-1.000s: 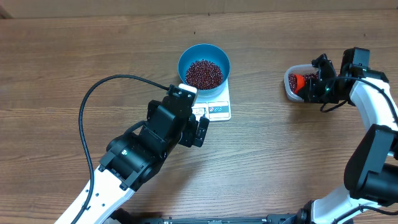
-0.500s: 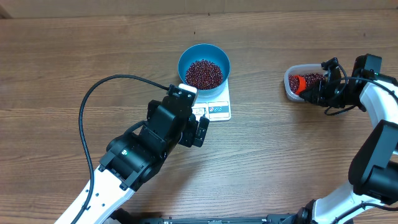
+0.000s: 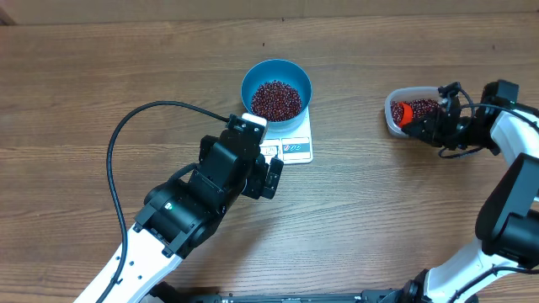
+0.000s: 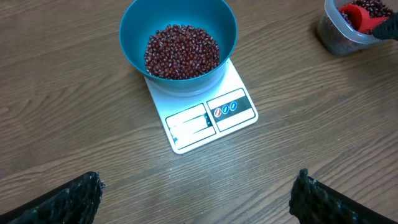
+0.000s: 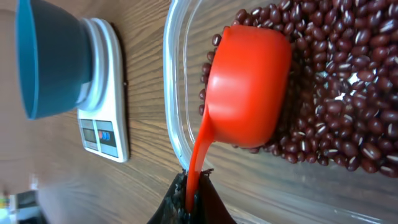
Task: Scoop item into bowl and weigh 150g on scale
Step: 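Drag the red scoop through the beans in the tub to fill it, then lift the filled scoop and carry it left over the teal bowl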
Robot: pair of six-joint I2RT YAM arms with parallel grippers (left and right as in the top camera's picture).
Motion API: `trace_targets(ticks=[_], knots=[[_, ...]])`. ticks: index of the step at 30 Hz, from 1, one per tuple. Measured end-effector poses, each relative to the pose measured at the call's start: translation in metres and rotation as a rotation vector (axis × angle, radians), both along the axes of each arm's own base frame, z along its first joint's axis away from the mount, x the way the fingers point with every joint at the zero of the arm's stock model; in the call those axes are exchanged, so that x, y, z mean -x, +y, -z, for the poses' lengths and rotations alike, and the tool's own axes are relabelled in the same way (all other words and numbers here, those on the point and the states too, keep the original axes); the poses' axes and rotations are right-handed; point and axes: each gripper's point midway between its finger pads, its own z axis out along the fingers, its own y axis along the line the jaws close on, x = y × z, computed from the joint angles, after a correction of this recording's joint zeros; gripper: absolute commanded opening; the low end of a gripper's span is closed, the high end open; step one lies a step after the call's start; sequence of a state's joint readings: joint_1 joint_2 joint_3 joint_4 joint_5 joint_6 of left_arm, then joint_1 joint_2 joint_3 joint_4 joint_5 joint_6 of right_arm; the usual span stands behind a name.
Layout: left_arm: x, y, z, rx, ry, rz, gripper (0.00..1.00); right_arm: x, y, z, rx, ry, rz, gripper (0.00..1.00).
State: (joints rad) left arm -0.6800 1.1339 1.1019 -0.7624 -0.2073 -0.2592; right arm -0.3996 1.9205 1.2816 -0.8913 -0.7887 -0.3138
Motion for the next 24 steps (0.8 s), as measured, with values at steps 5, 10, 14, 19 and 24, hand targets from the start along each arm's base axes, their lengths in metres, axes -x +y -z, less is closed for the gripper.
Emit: trace_targets(ticks=[5,10,14,19,24], knots=[[0.0,0.0,0.0,0.0,0.0,0.0,1.0,0.002,-0.01,-0.001,-0.046,0.005,0.037,0.04],[0.0,0.0,0.0,0.0,0.0,0.0,1.0,0.005,-0.025,-0.001,-0.099,0.008,0.09,0.04],[0.0,0.0,0.0,0.0,0.0,0.0,1.0,0.008,-0.035,-0.001,-0.145,0.004,0.129,0.04],[0.0,0.0,0.0,0.0,0.0,0.0,0.99,0.011,-0.04,-0.012,-0.227,-0.017,0.162,0.04],[0.0,0.0,0.0,0.0,0.0,0.0,1.0,0.01,-0.039,-0.026,-0.303,-0.067,0.163,0.04]])
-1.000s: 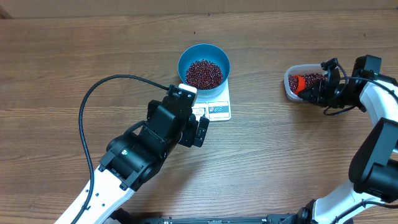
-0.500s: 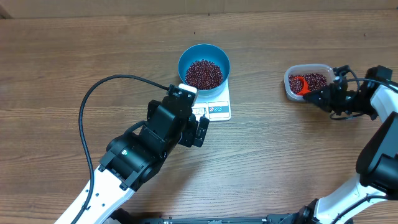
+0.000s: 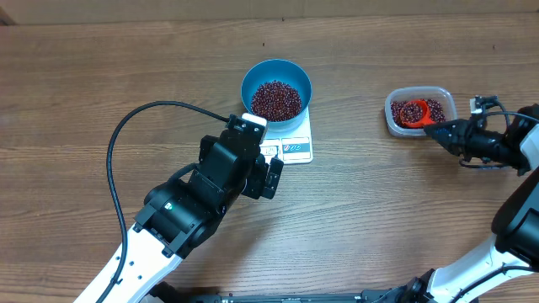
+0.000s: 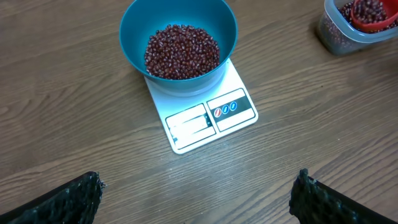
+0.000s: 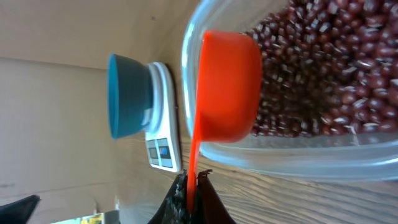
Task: Scoop item into bowl and weigh 150g on scale
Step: 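Lift the filled scoop and carry it left over the teal bowl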
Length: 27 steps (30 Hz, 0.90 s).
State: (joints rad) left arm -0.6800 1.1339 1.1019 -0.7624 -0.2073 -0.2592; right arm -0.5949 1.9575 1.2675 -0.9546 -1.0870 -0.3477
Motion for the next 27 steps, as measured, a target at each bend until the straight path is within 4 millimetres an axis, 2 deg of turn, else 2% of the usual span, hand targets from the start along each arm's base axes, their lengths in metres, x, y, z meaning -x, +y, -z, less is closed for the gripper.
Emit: trace_targets(ticks=[8,15,18,27], knots=[[0.0,0.0,0.0,0.0,0.0,0.0,1.0,-0.004,0.008,-0.022,-0.114,-0.08,-0.001,0.04],[0.0,0.0,0.0,0.0,0.0,0.0,1.0,-0.007,0.019,-0.051,-0.265,-0.165,-0.009,0.04],[0.0,0.0,0.0,0.0,0.0,0.0,1.0,-0.008,0.036,-0.056,-0.294,-0.171,-0.048,0.04],[0.0,0.0,0.0,0.0,0.0,0.0,1.0,-0.008,0.114,-0.066,-0.359,-0.18,-0.249,0.04]])
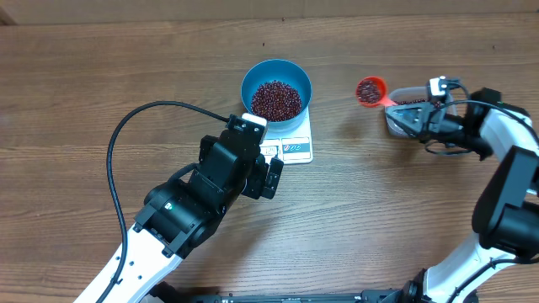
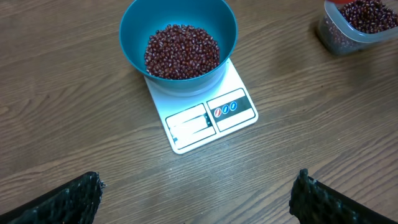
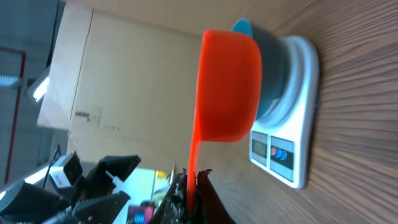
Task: Scoop item into bowl and weigh 150g on scale
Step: 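Lift the filled scoop and carry it left over the teal bowl, then tilt the red scoop slowly to pour beans into the teal bowl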
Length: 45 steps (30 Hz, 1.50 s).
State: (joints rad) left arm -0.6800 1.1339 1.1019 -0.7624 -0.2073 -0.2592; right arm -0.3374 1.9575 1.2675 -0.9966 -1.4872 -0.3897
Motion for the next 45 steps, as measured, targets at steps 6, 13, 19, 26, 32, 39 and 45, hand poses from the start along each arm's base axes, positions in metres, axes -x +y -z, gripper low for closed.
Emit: trace_targets(ticks=[6,13,19,26,32,39,45], knots=[[0.0,0.0,0.0,0.0,0.0,0.0,1.0,0.004,0.047,-0.004,-0.01,-0.059,-0.128,0.04],[0.0,0.0,0.0,0.0,0.0,0.0,1.0,0.007,0.087,-0.007,-0.024,-0.085,-0.236,0.04],[0.0,0.0,0.0,0.0,0.0,0.0,0.99,-0.002,0.097,-0.009,-0.023,-0.101,-0.262,0.04],[0.0,0.0,0.0,0.0,0.0,0.0,1.0,-0.024,0.102,-0.007,0.039,-0.107,-0.238,0.04],[0.0,0.0,0.0,0.0,0.0,0.0,1.0,-0.037,0.119,-0.005,0.094,-0.105,-0.221,0.04],[0.0,0.0,0.0,0.0,0.0,0.0,1.0,-0.042,0.153,0.011,0.217,-0.145,-0.211,0.04],[0.0,0.0,0.0,0.0,0.0,0.0,1.0,-0.042,0.161,0.016,0.277,-0.272,-0.228,0.04]])
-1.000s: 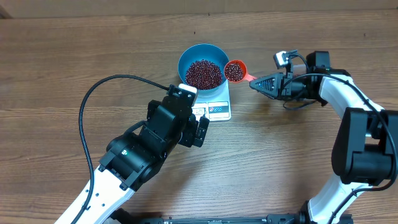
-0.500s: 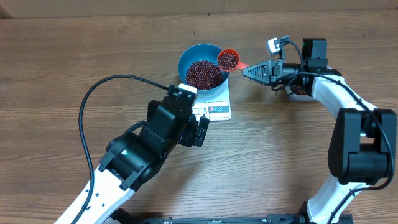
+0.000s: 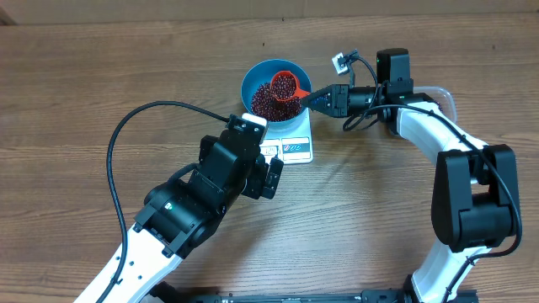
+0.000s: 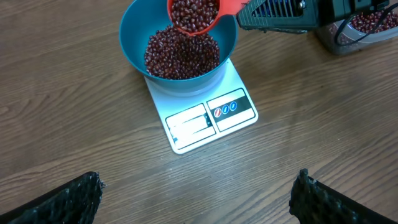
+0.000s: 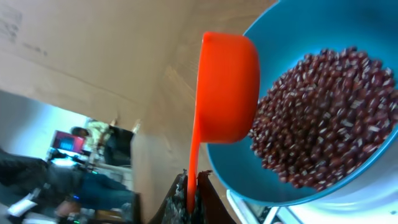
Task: Scoop item into bowl and weigh 150g on scale
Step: 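Tilt the red scoop slowly to pour beans into the teal bowl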
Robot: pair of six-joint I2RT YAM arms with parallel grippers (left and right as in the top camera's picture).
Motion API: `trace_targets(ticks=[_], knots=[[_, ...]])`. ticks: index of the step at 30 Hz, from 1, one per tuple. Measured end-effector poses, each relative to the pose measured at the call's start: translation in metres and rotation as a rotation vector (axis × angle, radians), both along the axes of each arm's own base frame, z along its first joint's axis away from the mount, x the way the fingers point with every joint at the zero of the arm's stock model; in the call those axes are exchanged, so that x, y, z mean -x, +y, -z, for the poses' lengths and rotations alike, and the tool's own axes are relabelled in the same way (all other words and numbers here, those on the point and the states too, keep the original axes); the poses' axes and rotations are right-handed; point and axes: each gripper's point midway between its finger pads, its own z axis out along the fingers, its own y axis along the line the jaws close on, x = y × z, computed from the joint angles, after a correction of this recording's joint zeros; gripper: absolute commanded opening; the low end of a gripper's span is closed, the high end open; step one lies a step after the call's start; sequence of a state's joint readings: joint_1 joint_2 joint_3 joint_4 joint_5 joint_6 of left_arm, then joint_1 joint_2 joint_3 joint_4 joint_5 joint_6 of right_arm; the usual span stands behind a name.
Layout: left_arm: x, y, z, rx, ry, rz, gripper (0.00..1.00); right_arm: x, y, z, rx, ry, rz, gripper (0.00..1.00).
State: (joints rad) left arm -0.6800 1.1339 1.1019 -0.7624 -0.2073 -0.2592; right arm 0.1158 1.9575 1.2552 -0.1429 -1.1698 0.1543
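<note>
A blue bowl (image 3: 253, 80) holding red beans sits on a white scale (image 3: 296, 150). My right gripper (image 3: 313, 98) is shut on the handle of an orange scoop (image 3: 283, 85) full of beans, held over the bowl's right half. The left wrist view shows the scoop (image 4: 194, 14) above the bowl (image 4: 134, 37) and the scale (image 4: 205, 121). In the right wrist view the scoop (image 5: 227, 87) hangs beside the bowl (image 5: 348, 25), my right gripper (image 5: 191, 193) clamped on its handle. My left gripper (image 4: 196, 199) is open above bare table, below the scale.
A clear plastic tub of beans (image 3: 438, 94) stands right of the scale, partly hidden by my right arm; it also shows in the left wrist view as the tub (image 4: 367, 28). A black cable (image 3: 126, 135) loops on the left. My left arm (image 3: 194, 202) stands just below the scale.
My right gripper has moved left with the loaded scoop, from between the tub and the scale to over the bowl. The left arm has not moved.
The scoop lay mouth-down on the beans in the tub, held by my right gripper. Then it sat filled in the tub. Then it was held, loaded, clear of the tub to its left, and now it is over the bowl.
</note>
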Motion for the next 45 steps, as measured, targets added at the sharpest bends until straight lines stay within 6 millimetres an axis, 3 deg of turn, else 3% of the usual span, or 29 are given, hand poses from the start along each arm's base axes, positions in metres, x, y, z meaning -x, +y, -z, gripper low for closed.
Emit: trace_targets(ticks=[16,26,35,45], knots=[[0.0,0.0,0.0,0.0,0.0,0.0,1.0,-0.003,-0.001,0.003,0.073,-0.315,-0.071,0.04],[0.0,0.0,0.0,0.0,0.0,0.0,1.0,-0.016,-0.008,0.015,0.18,-0.418,-0.042,0.04],[0.0,0.0,0.0,0.0,0.0,0.0,1.0,-0.017,-0.009,0.016,0.221,-0.565,-0.085,0.04],[0.0,0.0,0.0,0.0,0.0,0.0,1.0,-0.02,-0.009,0.014,0.228,-0.613,-0.091,0.04]])
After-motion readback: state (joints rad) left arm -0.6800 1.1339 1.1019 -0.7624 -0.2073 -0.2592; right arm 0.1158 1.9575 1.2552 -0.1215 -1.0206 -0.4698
